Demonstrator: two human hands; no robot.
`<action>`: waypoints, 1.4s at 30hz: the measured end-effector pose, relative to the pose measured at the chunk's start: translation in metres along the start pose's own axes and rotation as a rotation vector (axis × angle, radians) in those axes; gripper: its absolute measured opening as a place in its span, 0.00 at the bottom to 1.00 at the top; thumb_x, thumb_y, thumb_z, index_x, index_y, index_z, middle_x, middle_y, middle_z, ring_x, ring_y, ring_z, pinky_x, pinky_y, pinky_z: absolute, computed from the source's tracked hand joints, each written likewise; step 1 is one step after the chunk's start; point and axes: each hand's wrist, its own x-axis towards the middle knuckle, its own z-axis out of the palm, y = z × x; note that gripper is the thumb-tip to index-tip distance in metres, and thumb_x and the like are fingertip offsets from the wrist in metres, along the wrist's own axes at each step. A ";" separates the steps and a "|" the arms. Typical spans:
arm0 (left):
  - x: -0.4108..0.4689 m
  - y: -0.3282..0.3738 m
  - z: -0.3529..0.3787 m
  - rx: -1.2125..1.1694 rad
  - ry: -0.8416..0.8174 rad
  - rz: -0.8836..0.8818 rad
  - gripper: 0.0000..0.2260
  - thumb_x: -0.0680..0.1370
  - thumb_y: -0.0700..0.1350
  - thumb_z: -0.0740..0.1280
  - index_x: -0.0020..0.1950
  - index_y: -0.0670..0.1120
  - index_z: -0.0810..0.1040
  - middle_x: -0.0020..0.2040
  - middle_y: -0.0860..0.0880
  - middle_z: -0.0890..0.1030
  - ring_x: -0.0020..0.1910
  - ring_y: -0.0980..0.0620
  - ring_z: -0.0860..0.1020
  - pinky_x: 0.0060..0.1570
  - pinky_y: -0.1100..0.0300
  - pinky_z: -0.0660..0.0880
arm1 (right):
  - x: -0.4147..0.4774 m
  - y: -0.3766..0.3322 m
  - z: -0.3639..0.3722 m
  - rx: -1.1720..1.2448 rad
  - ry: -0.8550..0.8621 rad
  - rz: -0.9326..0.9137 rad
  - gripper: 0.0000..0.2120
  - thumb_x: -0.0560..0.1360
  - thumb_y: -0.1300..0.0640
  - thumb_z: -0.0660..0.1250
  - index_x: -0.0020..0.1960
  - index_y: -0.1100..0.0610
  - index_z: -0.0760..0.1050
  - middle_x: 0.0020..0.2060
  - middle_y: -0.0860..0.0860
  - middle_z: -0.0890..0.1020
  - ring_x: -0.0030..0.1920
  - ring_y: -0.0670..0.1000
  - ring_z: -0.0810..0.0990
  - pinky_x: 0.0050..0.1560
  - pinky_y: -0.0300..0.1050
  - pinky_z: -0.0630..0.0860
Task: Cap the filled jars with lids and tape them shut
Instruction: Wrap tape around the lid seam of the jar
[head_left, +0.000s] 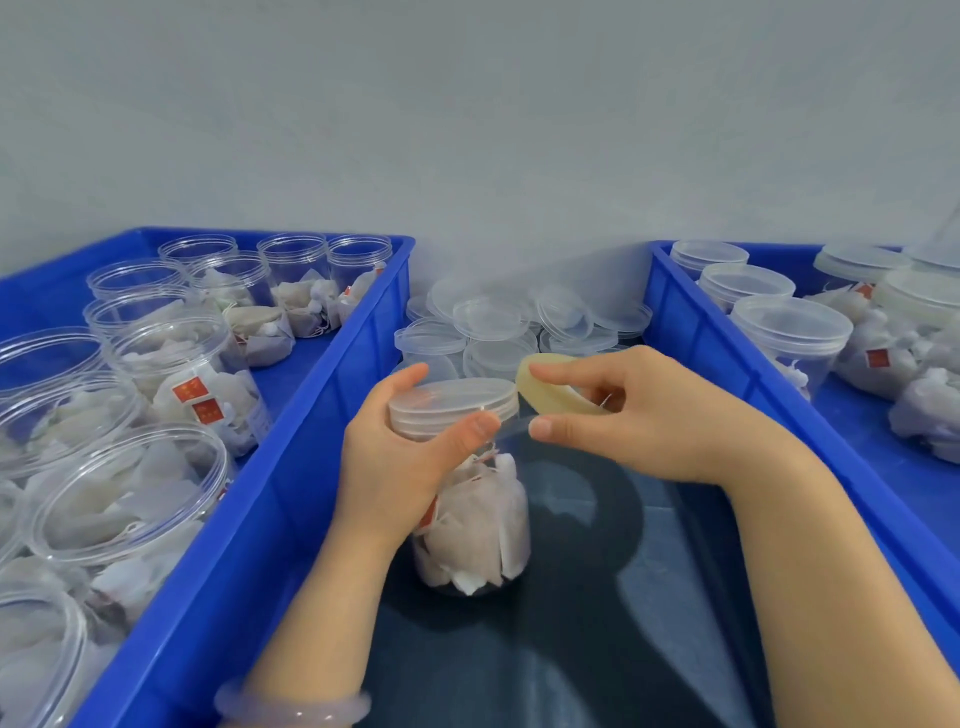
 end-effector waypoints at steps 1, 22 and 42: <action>-0.001 0.000 0.001 -0.033 -0.041 -0.017 0.40 0.50 0.60 0.78 0.60 0.52 0.75 0.53 0.53 0.80 0.45 0.63 0.81 0.36 0.73 0.75 | -0.001 0.001 -0.001 0.000 0.025 0.016 0.31 0.60 0.31 0.65 0.61 0.40 0.76 0.35 0.43 0.77 0.36 0.37 0.72 0.41 0.34 0.69; 0.000 -0.009 -0.005 -0.089 -0.234 -0.084 0.51 0.42 0.73 0.75 0.62 0.55 0.71 0.61 0.54 0.77 0.57 0.55 0.79 0.49 0.64 0.77 | 0.004 -0.004 0.006 0.044 -0.021 0.130 0.40 0.58 0.27 0.66 0.65 0.44 0.74 0.36 0.38 0.74 0.35 0.38 0.72 0.49 0.40 0.71; 0.000 -0.003 -0.001 -0.233 -0.064 -0.104 0.35 0.51 0.56 0.77 0.57 0.58 0.74 0.54 0.48 0.82 0.47 0.50 0.84 0.37 0.63 0.78 | -0.007 -0.011 -0.004 0.137 -0.295 0.087 0.22 0.73 0.40 0.62 0.67 0.40 0.70 0.38 0.45 0.81 0.32 0.41 0.79 0.43 0.39 0.78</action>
